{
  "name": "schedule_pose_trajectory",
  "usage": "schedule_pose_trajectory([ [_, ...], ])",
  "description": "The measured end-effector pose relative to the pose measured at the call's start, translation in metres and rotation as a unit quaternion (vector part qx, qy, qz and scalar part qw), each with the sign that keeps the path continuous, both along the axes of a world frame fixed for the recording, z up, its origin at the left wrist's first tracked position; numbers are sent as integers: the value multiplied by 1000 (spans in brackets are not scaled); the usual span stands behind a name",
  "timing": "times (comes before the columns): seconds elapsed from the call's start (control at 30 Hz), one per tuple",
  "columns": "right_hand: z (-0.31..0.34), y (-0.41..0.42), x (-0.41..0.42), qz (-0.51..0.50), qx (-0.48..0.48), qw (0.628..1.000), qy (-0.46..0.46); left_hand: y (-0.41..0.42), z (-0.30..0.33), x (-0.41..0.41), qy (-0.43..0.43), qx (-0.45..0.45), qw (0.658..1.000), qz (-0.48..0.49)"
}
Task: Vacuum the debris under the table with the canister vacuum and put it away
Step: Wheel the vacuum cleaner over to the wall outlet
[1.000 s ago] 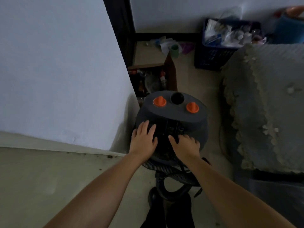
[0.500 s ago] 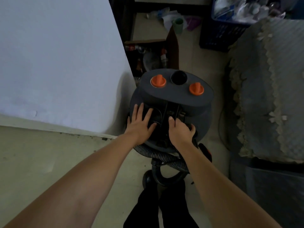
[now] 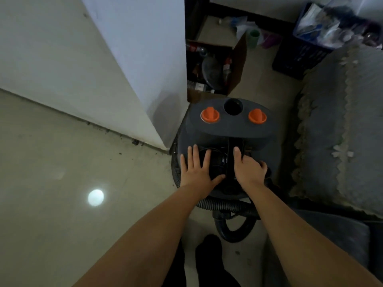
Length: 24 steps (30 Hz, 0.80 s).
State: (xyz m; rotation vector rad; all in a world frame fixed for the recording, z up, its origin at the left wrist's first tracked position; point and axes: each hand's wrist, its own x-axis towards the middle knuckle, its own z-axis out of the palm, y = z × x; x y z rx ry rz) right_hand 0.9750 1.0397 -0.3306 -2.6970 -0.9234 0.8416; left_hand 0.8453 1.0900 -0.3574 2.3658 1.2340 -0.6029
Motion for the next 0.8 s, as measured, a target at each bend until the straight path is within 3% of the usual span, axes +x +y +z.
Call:
schedule_pose_trajectory([
  [0.2,-18,-50,-45,-8,67,996,-52,-47,-11,-47,-60,52,997,-24],
  [0.47,-22,-99,-151,-3,130,991,-12,-78,-17,-163,-125,85,988,-45],
  [0.63,-27,-127,-226,44,160,986,21,-119,-16,-246,-140,96,985,14],
  [0.8,-35,-150,-302,167,194,966,32,-175,-23,-334,-129,123,977,121],
])
